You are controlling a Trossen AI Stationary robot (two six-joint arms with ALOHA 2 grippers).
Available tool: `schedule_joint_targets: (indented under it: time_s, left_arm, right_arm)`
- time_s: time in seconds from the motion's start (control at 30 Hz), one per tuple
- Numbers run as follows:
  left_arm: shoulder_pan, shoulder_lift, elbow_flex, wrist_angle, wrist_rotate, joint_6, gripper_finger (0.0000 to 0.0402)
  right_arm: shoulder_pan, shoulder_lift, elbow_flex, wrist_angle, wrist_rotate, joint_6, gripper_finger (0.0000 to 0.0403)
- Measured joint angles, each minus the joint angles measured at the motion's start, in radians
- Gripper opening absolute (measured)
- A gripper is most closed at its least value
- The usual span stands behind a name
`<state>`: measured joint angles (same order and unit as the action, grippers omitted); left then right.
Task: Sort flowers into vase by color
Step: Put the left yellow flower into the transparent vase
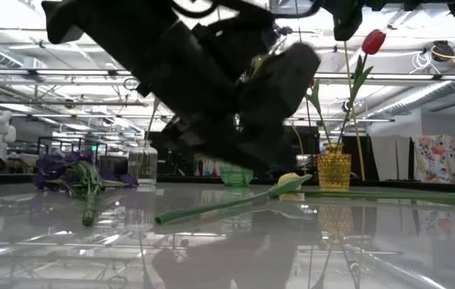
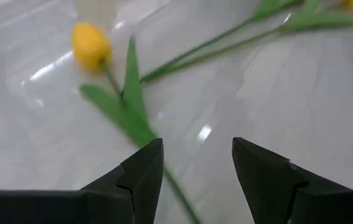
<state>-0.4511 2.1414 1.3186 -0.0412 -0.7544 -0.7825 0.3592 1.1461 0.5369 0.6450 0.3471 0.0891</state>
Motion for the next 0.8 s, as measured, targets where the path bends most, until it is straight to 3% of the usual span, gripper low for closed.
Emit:
schedule_joint_targets:
  time_s: [0.2, 0.6, 0.8]
  left_arm:
    - [0.014, 0.0, 0.0, -0.137, 0.031, -0.108, 0.0189]
    - [0.078, 0.016, 0.001, -0.114, 0.139, 0.004, 0.01]
    - [0.107, 0.003, 0.002, -0.13, 0.156, 0.101, 0.0029]
  right_arm:
    - [0.0, 0.0, 0.0, 0.001, 0.0, 0.0, 0.0173]
    - [0.0, 0.0, 0.0, 0.004, -0.003, -0.003, 0.0173]
    - [0.0, 0.0, 0.0, 0.008, -0.004, -0.004, 0.0173]
